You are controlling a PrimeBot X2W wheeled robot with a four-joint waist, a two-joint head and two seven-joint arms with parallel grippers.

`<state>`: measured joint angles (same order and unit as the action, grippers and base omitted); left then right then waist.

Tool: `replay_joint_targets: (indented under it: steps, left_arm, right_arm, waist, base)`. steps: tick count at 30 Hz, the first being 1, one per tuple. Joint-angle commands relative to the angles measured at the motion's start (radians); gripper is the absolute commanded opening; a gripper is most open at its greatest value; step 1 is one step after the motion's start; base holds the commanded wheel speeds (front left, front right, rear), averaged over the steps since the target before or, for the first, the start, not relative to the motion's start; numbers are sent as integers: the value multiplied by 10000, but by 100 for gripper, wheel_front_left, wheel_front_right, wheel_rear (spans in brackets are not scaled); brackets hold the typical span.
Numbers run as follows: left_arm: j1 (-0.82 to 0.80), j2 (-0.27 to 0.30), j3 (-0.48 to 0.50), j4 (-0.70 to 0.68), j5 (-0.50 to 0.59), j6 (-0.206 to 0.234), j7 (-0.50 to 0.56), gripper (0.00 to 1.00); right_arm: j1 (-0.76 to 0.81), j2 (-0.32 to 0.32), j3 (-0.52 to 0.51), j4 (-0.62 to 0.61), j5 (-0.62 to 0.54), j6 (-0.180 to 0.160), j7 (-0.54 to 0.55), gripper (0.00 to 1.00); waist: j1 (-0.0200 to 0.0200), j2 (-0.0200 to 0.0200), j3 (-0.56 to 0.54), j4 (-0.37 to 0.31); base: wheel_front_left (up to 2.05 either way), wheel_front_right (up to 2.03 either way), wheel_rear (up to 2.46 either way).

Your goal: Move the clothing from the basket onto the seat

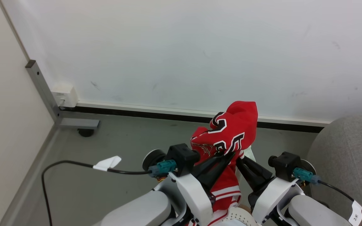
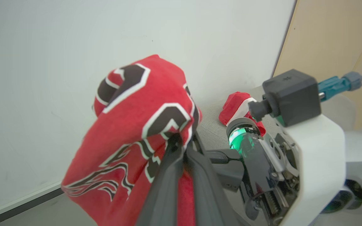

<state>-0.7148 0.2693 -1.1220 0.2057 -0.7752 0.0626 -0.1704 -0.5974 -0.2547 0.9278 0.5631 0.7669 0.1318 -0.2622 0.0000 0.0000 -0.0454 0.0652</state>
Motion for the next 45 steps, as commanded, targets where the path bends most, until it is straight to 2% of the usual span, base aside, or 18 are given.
replay_joint_targets:
  steps: [1,21,22,23,24,25,36,43,45]
  left_arm:
    - [127,61,37,-28,-100,52,-92,0]
    - [191,181,137,277,-260,116,-251,0]
    - [195,177,139,282,-266,132,-257,16]
    - [203,177,144,287,-275,151,-268,46]
    - [216,181,148,290,-276,171,-283,98]
    - [236,182,152,283,-287,163,-301,100]
    - [510,224,28,294,-266,213,-440,100]
    - [612,283,110,168,-40,228,-670,100]
    - [654,287,175,114,-11,198,-749,100]
  right_arm:
    - [116,-61,-93,-67,-99,-23,-34,0]
    - [735,-323,-1501,-1047,-929,-23,-35,0]
    - [743,-349,-1582,-1095,-988,-23,-35,0]
    - [761,-380,-1673,-1157,-1021,-23,-36,0]
    - [787,-419,-1773,-1220,-1081,-24,-35,0]
    - [806,-462,-1876,-1284,-1124,-23,-35,0]
    - [802,-1036,-3218,-1987,-1613,-24,-35,0]
    - [983,-1555,-3994,-2347,-1895,-23,-35,0]
    - [1114,-1579,-4222,-2574,-1630,-23,-35,0]
  waist:
    - [0,0,22,-55]
    - [0,0,88,-398]
    - [0,0,91,-432]
    - [0,0,92,-472]
    - [0,0,91,-518]
    - [0,0,93,-570]
    - [0,0,112,-1468]
    - [0,0,178,-2323]
    - [0,0,216,-2603]
  base:
    - [0,0,0]
    - [0,0,0]
    - [0,0,0]
    - [0,0,0]
    - [0,0,0]
    - [0,0,0]
    - [0,0,0]
    - [0,0,0]
    - [0,0,0]
